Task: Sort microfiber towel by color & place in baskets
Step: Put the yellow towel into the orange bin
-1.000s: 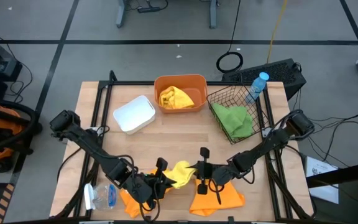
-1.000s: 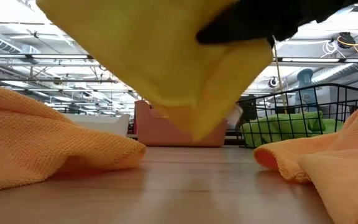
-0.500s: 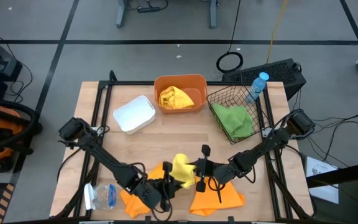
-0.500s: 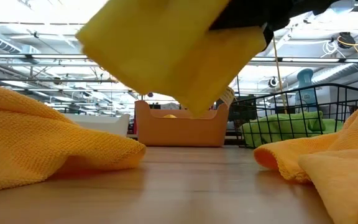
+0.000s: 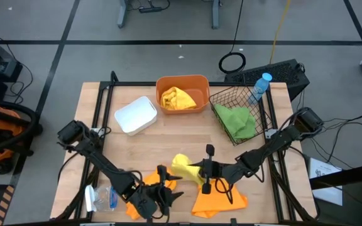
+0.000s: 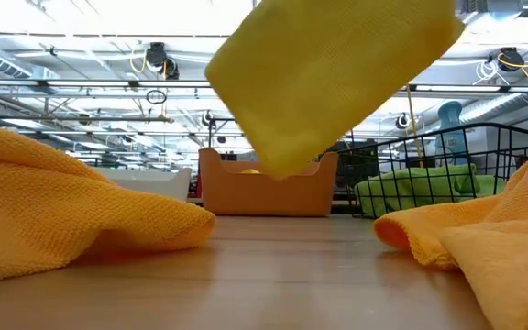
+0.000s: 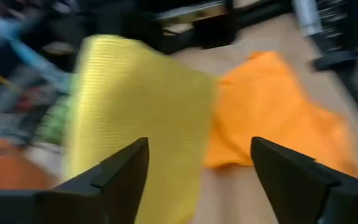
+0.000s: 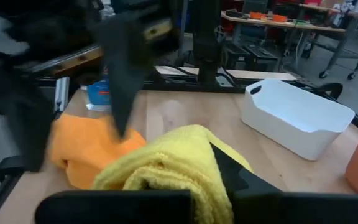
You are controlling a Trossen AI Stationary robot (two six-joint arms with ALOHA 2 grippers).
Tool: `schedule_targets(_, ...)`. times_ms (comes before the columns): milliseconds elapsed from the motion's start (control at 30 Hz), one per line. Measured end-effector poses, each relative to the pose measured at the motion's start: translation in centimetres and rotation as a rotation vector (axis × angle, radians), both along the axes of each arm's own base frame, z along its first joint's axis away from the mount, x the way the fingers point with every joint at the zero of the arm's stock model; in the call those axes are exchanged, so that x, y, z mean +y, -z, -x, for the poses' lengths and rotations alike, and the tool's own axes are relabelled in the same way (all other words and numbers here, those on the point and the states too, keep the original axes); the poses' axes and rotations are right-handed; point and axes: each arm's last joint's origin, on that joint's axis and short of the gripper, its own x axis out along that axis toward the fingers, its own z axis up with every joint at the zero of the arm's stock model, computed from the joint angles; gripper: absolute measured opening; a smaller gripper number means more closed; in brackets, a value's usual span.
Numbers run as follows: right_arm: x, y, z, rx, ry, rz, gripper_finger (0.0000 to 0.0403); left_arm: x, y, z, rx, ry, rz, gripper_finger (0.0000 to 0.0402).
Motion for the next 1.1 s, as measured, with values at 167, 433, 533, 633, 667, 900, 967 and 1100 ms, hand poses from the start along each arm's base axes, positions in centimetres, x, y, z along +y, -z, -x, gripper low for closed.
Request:
schedule_targets(167,0.6,-0.1,0.3,-0.001,-0.031,-0.001,0.0005,-0.4,-0.6,0.5,-0.084,-0.105,-0.118,0.0305)
schedule_targets(433,1.0,-0.3,0.4,-0.005,-0.148,-0.035,0.0004,2.7,-0.2,-2.1,0.001,-0.041,-0.026,0.0301)
schedule_targets(533,1.1,-0.2,0.4,0.007,-0.172,-0.036,0.0004,3.5,0.0,-2.5,0.033,-0.046,-0.034,0.0299)
schedule_targets(633,1.2,-0.1,0.4,0.009,-0.175,-0.035,0.0004,3.8,0.3,-2.7,0.092,0.033,-0.012,0.0273)
schedule_targets(667,1.2,-0.1,0.4,0.009,-0.176,-0.033,0.0004,3.9,0.4,-2.8,0.113,0.058,0.001,0.0257)
schedule_targets(900,1.4,0.2,0.7,0.044,-0.18,-0.016,0.0015,4.2,0.5,-3.0,0.126,0.081,0.03,0.0058)
schedule_targets(967,1.5,0.5,0.9,0.077,-0.169,-0.014,0.0034,4.2,0.5,-2.9,0.131,0.081,0.03,0.002)
schedule_targets(1100,1.3,0.8,2.1,0.188,-0.132,-0.051,0.0087,4.3,1.0,-2.6,0.179,0.064,0.03,0.0025)
